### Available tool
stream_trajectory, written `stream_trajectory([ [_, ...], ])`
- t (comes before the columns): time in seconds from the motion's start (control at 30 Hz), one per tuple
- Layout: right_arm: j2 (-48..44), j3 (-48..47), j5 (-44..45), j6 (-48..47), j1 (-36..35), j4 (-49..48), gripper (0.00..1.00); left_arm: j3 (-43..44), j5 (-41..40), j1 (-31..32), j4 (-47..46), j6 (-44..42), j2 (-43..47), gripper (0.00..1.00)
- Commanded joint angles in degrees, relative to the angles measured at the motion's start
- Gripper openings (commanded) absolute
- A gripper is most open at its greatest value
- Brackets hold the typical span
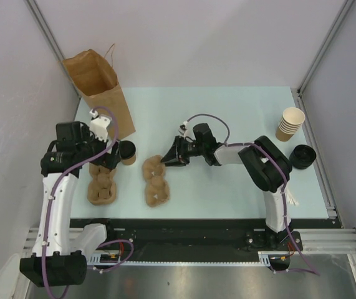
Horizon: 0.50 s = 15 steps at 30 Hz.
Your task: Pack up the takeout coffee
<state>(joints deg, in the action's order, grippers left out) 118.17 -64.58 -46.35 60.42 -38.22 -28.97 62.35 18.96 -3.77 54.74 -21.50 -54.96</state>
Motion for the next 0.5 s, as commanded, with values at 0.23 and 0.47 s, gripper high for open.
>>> stream_trajectory([
  [0.23, -15.5, -0.2, -1.73, -19.62, 10.53, 19.99, 0.9, 29.3, 2.84, -0.18, -3.93, -9.08, -12.43, 0.99],
  [0.47, -24.99, -0.29, -0.15, -28.78, 15.89, 31.42, 1.0, 46.96, 2.31, -0.27, -3.94, -14.36, -29.84, 0.95],
])
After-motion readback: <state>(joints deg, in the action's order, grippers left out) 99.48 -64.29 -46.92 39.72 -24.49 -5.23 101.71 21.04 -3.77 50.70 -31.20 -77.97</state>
